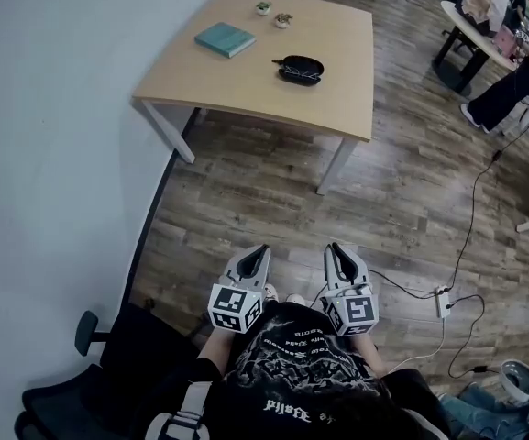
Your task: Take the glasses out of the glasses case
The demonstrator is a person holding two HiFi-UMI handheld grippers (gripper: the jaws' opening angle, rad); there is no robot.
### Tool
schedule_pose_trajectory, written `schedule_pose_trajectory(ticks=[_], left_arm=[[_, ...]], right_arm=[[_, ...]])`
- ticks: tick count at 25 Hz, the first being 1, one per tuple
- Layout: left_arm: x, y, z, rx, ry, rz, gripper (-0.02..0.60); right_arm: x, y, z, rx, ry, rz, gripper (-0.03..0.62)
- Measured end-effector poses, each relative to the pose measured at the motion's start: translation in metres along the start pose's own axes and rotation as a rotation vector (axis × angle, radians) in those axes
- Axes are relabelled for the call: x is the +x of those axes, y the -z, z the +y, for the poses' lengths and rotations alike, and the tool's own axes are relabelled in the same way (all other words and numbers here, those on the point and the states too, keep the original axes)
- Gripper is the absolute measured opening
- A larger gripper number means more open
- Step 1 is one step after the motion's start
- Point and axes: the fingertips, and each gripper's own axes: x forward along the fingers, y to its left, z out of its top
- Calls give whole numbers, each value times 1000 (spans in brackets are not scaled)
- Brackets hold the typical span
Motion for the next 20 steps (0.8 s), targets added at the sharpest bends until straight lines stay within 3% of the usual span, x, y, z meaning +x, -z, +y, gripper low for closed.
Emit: schedule_pose_trajectory(ticks=[1, 2, 3, 4, 5, 8, 12, 20], left_arm=[[0, -2, 1, -11, -5, -9, 6], [1, -4, 2, -28, -11, -20, 22], [1, -6, 5, -50, -17, -30, 77], [3, -8, 8, -70, -24, -37, 193], [3, -9, 11, -84, -32, -40, 256], [4, -11, 15, -77, -37, -30, 279], [6, -11, 12, -69, 4, 2, 322], [4, -16, 22, -36, 52, -2, 324]], right_arm=[[0, 0, 0, 6, -5, 0, 73], [1, 0, 0, 8, -8, -1, 77], [1, -1, 0, 8, -10, -2, 77], [2, -2, 0, 8, -13, -2, 92], [3, -2, 1, 7, -17, 0, 162], [4, -3, 2, -5, -22, 11, 252], [6, -4, 2, -8, -10, 15, 256], [20, -5, 11, -21, 17, 11, 256]])
